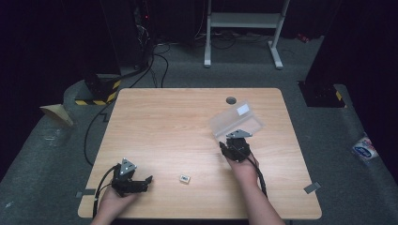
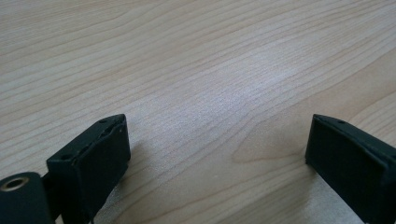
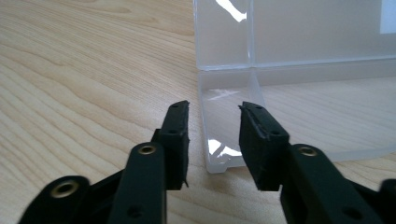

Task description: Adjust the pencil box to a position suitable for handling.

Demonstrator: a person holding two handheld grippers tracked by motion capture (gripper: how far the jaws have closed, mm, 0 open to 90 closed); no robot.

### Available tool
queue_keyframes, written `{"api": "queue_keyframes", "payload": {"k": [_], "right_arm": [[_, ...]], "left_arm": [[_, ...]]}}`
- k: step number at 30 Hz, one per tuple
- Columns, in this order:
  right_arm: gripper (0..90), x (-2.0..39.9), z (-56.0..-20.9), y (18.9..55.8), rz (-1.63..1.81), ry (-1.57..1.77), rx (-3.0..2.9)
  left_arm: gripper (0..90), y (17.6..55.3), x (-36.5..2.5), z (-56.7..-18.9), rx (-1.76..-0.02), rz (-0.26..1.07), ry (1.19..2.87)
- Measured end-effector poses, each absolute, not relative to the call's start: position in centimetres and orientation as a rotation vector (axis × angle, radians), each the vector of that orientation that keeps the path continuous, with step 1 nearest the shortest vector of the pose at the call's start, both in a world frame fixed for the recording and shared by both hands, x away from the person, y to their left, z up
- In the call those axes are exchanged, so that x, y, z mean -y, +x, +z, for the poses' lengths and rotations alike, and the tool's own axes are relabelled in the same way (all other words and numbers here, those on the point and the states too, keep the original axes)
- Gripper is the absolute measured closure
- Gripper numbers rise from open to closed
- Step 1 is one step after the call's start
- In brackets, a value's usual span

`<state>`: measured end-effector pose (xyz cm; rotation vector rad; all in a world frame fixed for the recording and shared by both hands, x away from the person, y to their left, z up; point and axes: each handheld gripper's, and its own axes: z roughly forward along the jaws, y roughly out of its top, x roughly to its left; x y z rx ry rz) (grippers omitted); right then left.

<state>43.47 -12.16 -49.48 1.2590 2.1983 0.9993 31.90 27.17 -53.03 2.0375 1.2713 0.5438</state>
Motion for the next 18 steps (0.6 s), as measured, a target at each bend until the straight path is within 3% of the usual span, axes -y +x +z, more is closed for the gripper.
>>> {"api": "queue_keyframes", "payload": {"k": [7, 18], "right_arm": [[72.6, 11.5, -50.5, 44.0, 0.978, 1.309, -2.204], [73.7, 10.6, -50.9, 43.6, 0.99, 1.301, -2.22]], "left_arm": [[6.7, 31.9, -27.2, -53.0, -1.269, 0.543, 2.038], [6.8, 31.9, -27.2, -53.0, -1.268, 0.544, 2.04]]}}
